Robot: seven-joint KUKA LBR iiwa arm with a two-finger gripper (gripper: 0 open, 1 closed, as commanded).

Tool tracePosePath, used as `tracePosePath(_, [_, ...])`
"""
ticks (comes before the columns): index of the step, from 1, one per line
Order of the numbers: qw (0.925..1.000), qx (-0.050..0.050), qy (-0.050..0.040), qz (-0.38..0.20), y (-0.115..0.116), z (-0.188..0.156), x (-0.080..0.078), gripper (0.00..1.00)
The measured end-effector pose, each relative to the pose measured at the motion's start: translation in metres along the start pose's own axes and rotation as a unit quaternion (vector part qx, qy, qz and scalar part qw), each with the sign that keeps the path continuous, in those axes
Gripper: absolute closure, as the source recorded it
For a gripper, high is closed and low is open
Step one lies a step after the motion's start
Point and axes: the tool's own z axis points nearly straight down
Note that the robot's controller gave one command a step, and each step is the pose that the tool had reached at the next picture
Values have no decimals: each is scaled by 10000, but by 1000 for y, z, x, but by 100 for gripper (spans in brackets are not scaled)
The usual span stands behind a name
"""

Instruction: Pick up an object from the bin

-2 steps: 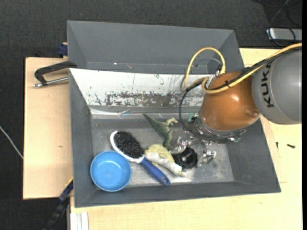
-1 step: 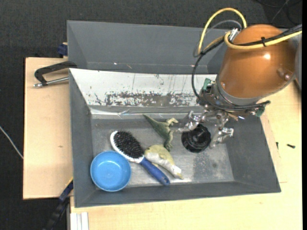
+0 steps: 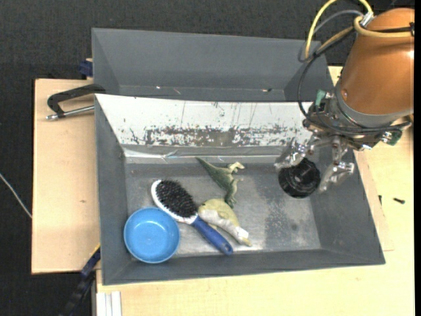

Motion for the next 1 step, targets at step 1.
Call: tracePosePath(1, [10000,-84,17,34,37,63,-36,100])
